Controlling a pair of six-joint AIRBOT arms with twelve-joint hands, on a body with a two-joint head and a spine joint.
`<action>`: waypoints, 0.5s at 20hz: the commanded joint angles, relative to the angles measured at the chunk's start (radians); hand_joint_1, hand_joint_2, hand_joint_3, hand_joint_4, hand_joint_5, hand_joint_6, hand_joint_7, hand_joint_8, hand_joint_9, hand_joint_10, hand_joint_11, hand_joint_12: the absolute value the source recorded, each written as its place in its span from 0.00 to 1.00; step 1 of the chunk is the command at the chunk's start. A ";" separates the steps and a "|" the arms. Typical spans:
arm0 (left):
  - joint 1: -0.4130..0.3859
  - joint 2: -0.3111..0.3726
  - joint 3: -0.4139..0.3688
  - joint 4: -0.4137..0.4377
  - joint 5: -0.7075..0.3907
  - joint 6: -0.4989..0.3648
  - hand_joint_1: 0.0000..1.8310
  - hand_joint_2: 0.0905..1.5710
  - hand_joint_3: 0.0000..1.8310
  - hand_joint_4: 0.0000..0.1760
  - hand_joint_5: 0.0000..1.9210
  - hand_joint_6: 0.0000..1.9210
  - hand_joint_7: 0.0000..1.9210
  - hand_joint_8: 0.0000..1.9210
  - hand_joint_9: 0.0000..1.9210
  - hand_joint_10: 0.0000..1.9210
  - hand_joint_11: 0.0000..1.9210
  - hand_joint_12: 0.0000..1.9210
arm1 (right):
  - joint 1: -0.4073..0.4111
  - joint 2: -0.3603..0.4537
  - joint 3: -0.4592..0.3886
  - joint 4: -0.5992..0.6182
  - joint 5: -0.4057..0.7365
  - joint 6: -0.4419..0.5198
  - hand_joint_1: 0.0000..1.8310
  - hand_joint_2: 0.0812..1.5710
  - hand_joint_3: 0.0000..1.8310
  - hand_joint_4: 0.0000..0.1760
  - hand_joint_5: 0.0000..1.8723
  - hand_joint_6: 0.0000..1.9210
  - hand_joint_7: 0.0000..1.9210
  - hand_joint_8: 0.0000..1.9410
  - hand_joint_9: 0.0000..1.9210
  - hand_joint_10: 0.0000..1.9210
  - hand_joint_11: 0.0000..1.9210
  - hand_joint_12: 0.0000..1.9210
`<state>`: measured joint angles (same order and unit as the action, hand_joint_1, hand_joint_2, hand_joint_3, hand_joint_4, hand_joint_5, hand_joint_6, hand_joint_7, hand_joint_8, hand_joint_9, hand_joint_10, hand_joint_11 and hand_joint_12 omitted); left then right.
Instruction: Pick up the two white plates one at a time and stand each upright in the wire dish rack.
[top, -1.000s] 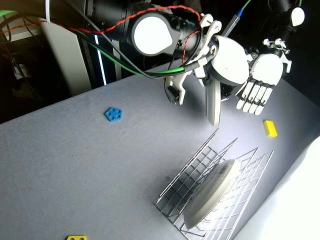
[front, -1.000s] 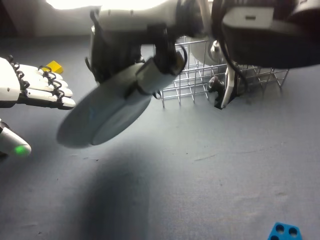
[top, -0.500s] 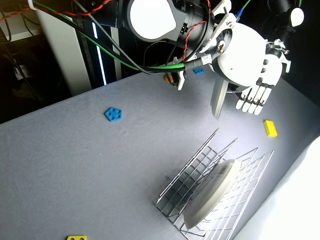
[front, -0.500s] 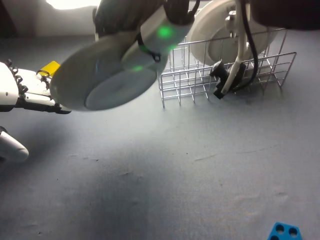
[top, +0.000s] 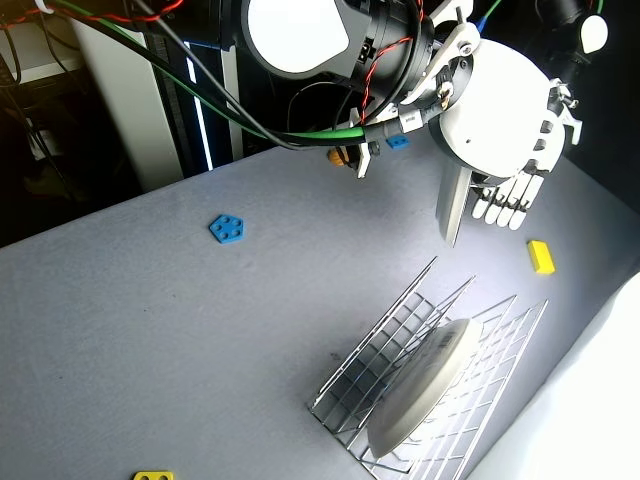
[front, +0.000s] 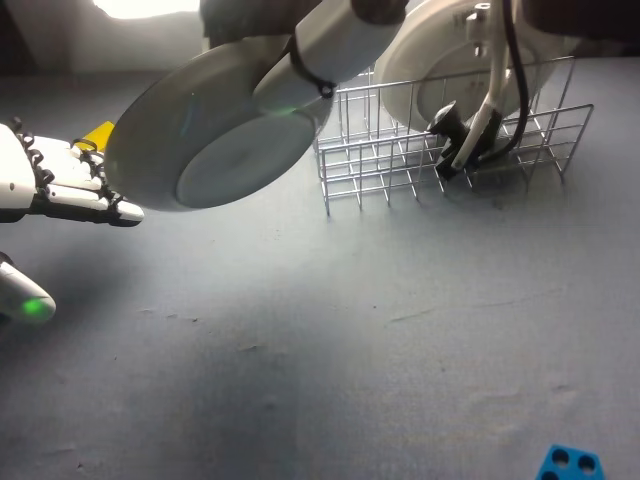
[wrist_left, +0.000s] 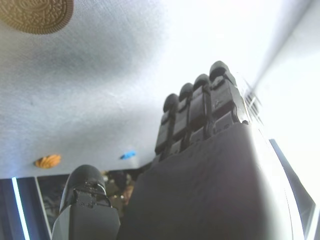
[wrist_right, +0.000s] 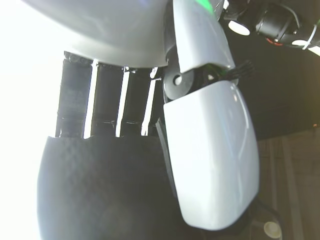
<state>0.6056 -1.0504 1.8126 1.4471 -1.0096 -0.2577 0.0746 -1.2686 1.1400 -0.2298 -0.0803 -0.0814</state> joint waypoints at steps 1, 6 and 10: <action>0.000 0.014 0.002 -0.068 -0.026 0.003 0.00 0.65 0.00 0.00 0.03 0.00 0.01 0.00 0.00 0.00 0.00 0.00 | 0.010 0.009 0.007 0.016 0.153 0.022 0.76 0.64 0.00 0.00 0.58 0.40 0.60 0.36 0.59 0.41 0.52 0.44; 0.001 0.014 0.001 -0.068 -0.026 0.003 0.00 0.66 0.00 0.00 0.04 0.00 0.01 0.00 0.00 0.00 0.00 0.00 | 0.006 0.019 0.038 0.048 0.158 0.060 0.76 0.65 0.00 0.00 0.56 0.45 0.58 0.39 0.56 0.45 0.50 0.45; 0.005 0.017 0.000 -0.068 -0.025 0.003 0.00 0.66 0.00 0.00 0.02 0.00 0.00 0.00 0.00 0.00 0.00 0.00 | 0.001 0.024 0.044 0.074 0.141 0.059 0.76 0.67 0.00 0.00 0.52 0.50 0.55 0.44 0.54 0.50 0.49 0.48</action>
<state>0.6163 -1.0485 1.8114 1.4487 -1.0092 -0.2577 0.0628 -1.2495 1.1839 -0.1631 -0.0830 -0.0441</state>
